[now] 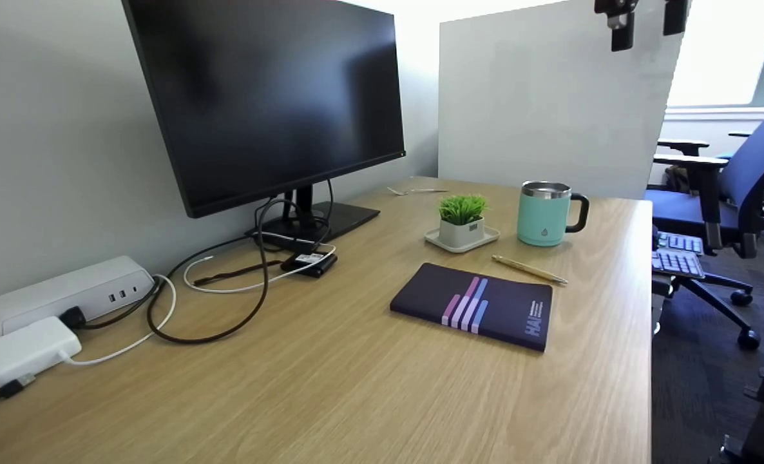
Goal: Put the pencil inside the thermocup
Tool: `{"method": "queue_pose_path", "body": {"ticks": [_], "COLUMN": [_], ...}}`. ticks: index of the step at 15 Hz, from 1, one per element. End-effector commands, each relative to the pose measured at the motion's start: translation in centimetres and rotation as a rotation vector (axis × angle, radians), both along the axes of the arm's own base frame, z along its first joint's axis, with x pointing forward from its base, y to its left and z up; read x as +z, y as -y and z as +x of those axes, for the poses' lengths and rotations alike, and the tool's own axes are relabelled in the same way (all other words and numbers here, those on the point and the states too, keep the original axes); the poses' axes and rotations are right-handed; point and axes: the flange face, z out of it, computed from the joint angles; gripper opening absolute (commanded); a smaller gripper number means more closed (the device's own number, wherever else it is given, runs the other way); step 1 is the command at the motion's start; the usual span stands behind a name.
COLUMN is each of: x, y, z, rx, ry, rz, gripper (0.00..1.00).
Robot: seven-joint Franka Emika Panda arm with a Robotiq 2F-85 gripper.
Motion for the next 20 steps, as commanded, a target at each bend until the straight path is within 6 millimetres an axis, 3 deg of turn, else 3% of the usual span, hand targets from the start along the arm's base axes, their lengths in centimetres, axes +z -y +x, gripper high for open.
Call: {"method": "queue_pose_path", "body": {"ticks": [1, 5, 8, 13, 16, 17, 20], "x": [-1.6, -6.2, -10.9, -18.2, -20.1, -20.0, -20.4], "y": [-0.8, -0.6, 0.4, -0.7, -1.8, -1.6, -1.9], "z": [1.6, 3.3, 4.7, 5.9, 6.2, 5.4, 6.0], "rx": [0.072, 0.118, 0.13, 0.162, 0.162, 0.163, 0.168], "ry": [-0.019, -0.044, -0.074, -0.119, -0.141, -0.143, -0.144], "rz": [0.047, 0.104, 0.13, 0.148, 0.144, 0.139, 0.14], "gripper": [1.0, 1.0, 1.0, 1.0, 1.0, 1.0, 1.0]}}
